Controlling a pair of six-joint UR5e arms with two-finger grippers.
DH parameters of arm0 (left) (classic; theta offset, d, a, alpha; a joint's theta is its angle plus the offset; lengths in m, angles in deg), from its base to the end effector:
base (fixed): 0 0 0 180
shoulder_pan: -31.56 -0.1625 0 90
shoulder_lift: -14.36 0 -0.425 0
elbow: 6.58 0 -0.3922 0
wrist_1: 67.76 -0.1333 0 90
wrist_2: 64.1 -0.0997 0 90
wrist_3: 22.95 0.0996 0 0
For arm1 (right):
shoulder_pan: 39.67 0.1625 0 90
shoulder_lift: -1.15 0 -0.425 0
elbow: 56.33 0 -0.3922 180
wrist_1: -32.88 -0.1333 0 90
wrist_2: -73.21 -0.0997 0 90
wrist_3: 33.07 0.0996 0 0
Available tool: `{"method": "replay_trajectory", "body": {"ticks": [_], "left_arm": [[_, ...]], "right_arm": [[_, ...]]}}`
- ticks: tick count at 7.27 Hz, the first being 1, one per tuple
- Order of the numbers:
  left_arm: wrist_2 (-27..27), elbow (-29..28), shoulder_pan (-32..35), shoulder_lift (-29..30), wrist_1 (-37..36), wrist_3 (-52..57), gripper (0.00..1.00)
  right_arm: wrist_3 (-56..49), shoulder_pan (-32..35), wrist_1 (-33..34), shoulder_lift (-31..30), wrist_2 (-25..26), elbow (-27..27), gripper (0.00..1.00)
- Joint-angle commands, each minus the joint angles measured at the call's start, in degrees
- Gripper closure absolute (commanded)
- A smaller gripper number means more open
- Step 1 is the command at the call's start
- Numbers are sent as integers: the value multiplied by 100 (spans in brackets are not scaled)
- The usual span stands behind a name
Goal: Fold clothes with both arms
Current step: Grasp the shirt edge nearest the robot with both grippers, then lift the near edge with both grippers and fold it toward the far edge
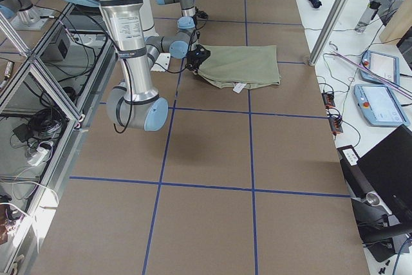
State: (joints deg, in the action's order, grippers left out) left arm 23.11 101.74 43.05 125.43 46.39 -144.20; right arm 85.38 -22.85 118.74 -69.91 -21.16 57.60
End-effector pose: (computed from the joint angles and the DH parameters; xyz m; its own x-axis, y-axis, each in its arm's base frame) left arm 0.5501 -0.2528 0.2653 0.2479 -0.5792 -0.7766 0.4331 0.7833 -0.4459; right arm -0.5054 -0.2841 0.2925 0.4618 0.6359 0.6184 -0.5177 0.7594 -0.3941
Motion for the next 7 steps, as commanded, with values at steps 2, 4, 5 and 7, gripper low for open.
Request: {"method": "replay_trajectory", "body": {"ticks": [2,4,5,7], "left_arm": [[-10,1081,-215,-270,-672,-39,100],[-54,1680,-611,-280,-1191,-486,100],[-72,1900,-586,-271,-1237,-522,100],[-28,1974,-2,34,-1246,-305,100]], "right_arm": [[307,-528,0,-30,7,531,100],[757,-1013,52,-109,208,944,100],[758,-1005,488,-293,218,1504,100],[758,-341,1141,-138,209,1817,100]]}}
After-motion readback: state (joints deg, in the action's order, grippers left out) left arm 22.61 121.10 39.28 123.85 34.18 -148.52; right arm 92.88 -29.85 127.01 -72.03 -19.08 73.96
